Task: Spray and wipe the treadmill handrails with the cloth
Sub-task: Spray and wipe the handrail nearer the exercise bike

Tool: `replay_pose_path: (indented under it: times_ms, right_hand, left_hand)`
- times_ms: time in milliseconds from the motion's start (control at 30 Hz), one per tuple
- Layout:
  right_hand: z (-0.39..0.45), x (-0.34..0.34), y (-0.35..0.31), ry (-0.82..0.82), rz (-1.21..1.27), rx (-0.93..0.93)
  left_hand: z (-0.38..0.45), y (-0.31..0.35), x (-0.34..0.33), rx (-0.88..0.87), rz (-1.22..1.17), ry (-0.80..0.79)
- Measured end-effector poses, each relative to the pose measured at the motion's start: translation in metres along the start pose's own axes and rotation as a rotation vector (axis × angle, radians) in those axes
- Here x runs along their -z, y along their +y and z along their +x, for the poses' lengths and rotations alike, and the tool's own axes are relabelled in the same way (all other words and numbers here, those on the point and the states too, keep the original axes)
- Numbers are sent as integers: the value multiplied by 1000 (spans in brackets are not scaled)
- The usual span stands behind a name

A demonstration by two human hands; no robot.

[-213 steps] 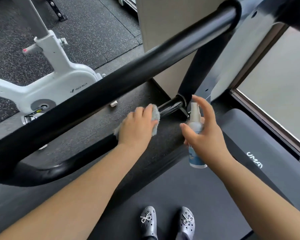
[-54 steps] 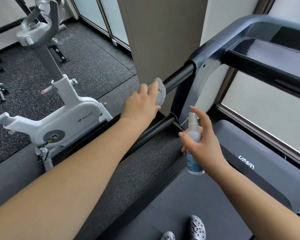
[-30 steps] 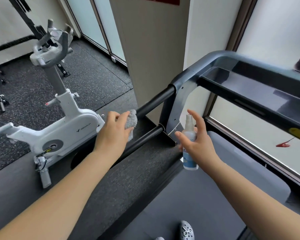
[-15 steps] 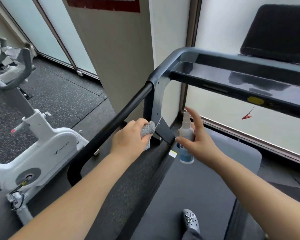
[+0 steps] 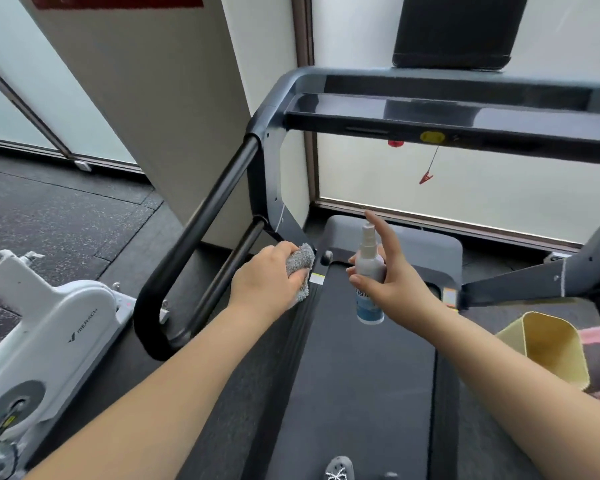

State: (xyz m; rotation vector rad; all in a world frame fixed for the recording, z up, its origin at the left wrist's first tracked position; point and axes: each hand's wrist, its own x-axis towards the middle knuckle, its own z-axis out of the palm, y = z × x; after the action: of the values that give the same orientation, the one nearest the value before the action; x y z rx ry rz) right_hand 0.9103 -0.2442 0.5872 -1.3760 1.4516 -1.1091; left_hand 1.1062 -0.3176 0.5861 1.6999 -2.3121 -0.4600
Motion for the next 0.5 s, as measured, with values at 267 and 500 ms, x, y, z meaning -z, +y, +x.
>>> replay_pose_path:
  times_ms: [267,500]
  right_hand:
    - [-49,20,10,41,56,-50]
    - [-100,50,22,85,54,-59]
  left_hand:
    - [-30,35,-6,-44,17,14]
    - [-74,84,-17,-85,15,31]
